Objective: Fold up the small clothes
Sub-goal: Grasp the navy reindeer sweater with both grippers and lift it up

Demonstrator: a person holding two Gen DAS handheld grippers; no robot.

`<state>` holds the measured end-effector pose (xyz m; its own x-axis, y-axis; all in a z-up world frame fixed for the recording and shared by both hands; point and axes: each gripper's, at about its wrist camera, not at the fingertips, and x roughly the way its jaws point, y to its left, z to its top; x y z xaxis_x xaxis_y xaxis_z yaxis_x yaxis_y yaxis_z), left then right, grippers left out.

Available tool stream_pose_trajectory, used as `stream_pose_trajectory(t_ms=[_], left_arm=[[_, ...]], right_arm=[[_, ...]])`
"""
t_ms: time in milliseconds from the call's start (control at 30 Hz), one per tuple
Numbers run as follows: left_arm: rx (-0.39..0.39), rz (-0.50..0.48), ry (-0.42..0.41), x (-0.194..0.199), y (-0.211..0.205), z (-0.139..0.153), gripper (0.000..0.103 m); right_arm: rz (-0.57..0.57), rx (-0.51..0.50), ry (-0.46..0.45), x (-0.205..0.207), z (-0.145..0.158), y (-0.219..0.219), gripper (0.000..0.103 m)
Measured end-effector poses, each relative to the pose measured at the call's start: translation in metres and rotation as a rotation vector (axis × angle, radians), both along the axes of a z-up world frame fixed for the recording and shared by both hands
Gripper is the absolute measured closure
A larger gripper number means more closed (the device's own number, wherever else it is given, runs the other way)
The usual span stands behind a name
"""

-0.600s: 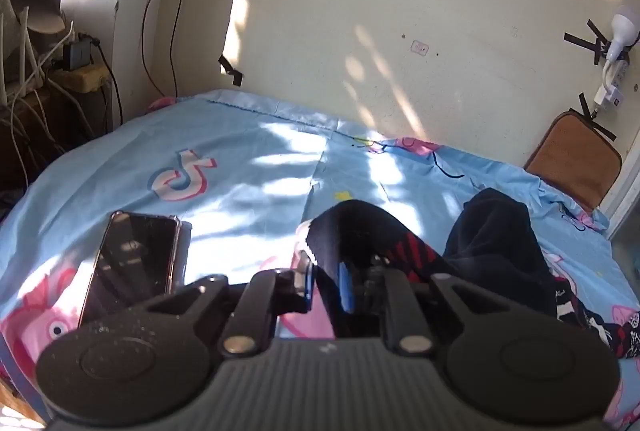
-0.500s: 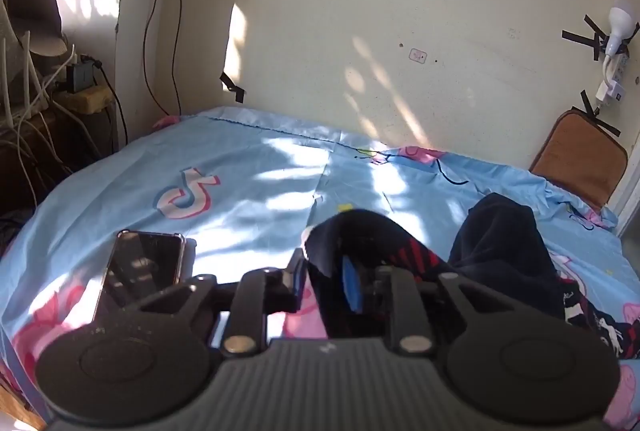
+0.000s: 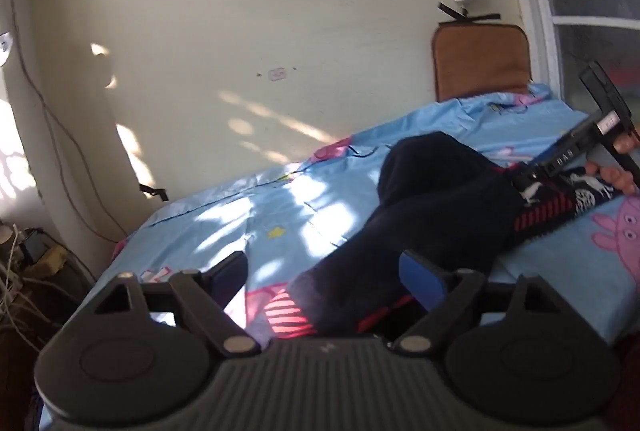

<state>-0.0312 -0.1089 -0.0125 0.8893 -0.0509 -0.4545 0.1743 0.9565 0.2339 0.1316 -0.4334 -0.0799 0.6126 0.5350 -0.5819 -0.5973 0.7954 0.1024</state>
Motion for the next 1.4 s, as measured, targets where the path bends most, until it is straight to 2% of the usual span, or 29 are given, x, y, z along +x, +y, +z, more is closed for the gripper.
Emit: stream_pose_trajectory(t_ms=[33, 133, 167, 233, 300, 367, 500, 667, 700, 733, 767, 800, 867, 933, 1033, 1167, 1300, 1400], left_arm=[[0.008, -0.013, 0.022, 0.005, -0.004, -0.007, 0.017], [0.033, -0.023, 0.106, 0.027, -0.01, -0.031, 0.023], [0.051, -0.032, 0.12, 0.032, -0.014, -0.038, 0.024], [0.118, -0.037, 0.123, 0.034, -0.019, -0.049, 0.025], [0.156, -0.03, 0.109, 0.039, -0.023, -0.05, 0.034], [0.131, -0.025, 0.103, 0.042, -0.018, -0.043, 0.042], [0.08, -0.029, 0.049, 0.041, -0.012, -0.028, 0.044], [0.071, -0.046, 0.027, 0.044, -0.018, -0.023, 0.045], [0.072, -0.052, 0.03, 0.044, -0.019, -0.024, 0.049], [0.075, -0.066, 0.037, 0.046, -0.021, -0.025, 0.064], [0.081, -0.074, 0.043, 0.048, -0.023, -0.026, 0.084], [0.09, -0.07, 0.046, 0.049, -0.024, -0.027, 0.092], [0.09, -0.054, 0.012, 0.049, -0.024, -0.019, 0.092], [0.059, -0.025, -0.065, 0.044, -0.016, 0.004, 0.092], [-0.027, 0.006, -0.199, 0.035, 0.004, 0.057, 0.092], [-0.098, 0.004, -0.412, 0.011, 0.021, 0.145, 0.092], [-0.086, -0.002, -0.591, -0.014, 0.016, 0.213, 0.092], [-0.036, -0.004, -0.71, -0.027, 0.006, 0.254, 0.092]], right_arm=[[0.009, 0.006, 0.001, -0.004, -0.001, 0.002, 0.048], [-0.008, -0.068, -0.02, -0.015, -0.001, -0.004, 0.077], [-0.022, -0.079, -0.029, -0.018, 0.003, -0.006, 0.083], [-0.03, -0.07, -0.064, -0.026, 0.017, -0.008, 0.084], [-0.034, -0.055, -0.134, -0.035, 0.037, -0.011, 0.085], [-0.043, -0.032, -0.205, -0.044, 0.058, -0.014, 0.086], [-0.059, 0.03, -0.306, -0.051, 0.089, -0.023, 0.087], [-0.09, 0.03, -0.453, -0.068, 0.092, -0.023, 0.088], [-0.098, 0.033, -0.469, -0.07, 0.095, -0.024, 0.088], [-0.108, 0.038, -0.487, -0.071, 0.099, -0.024, 0.088], [-0.114, 0.039, -0.511, -0.074, 0.1, -0.025, 0.088], [-0.121, 0.039, -0.529, -0.076, 0.102, -0.025, 0.088], [-0.137, 0.032, -0.575, -0.084, 0.106, -0.024, 0.089], [-0.156, 0.038, -0.608, -0.09, 0.118, -0.026, 0.089], [-0.181, 0.069, -0.665, -0.101, 0.143, -0.029, 0.09], [-0.197, 0.191, -0.76, -0.126, 0.196, -0.035, 0.09], [-0.213, 0.242, -0.919, -0.16, 0.242, -0.04, 0.09], [-0.235, 0.281, -1.008, -0.179, 0.281, -0.05, 0.09]])
